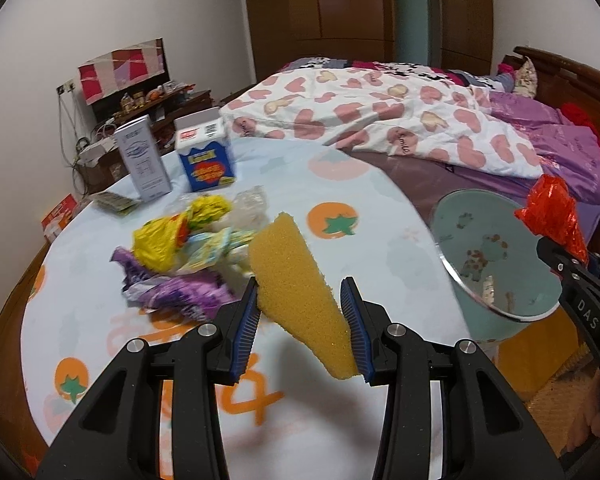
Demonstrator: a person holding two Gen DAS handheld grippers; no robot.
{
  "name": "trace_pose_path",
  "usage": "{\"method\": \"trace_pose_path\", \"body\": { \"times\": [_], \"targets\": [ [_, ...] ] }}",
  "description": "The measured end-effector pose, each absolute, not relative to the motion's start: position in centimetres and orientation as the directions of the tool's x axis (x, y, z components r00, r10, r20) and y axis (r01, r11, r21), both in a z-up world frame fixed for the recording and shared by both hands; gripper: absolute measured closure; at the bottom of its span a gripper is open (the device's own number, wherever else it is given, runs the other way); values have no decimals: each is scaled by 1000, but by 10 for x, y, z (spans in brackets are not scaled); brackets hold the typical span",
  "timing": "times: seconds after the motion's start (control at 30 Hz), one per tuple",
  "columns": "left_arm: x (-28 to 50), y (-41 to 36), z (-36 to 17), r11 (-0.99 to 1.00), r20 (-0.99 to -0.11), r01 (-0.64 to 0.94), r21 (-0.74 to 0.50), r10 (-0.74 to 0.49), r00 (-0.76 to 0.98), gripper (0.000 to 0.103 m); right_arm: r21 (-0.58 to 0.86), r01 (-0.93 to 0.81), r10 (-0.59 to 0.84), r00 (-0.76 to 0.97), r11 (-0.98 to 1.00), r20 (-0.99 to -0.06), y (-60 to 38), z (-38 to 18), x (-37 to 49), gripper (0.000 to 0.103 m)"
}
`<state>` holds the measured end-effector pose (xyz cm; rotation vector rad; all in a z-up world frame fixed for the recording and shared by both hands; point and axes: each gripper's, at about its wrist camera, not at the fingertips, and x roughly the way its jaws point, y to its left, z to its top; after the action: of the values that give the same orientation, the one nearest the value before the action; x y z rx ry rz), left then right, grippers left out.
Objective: Collect trash
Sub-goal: 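Carry the yellow sponge and red bag over the wastebasket with both grippers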
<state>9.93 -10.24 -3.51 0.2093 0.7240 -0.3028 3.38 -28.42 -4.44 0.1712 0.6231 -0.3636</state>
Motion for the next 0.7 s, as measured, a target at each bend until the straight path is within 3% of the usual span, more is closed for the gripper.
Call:
{"method": "trace_pose_path", "body": {
  "times": [0.7],
  "targets": [
    [112,-221,-52,849,-713,525,60,-331,618,62,7,485,-351,643,874,-681,-367,-82,47,78]
  ]
}}
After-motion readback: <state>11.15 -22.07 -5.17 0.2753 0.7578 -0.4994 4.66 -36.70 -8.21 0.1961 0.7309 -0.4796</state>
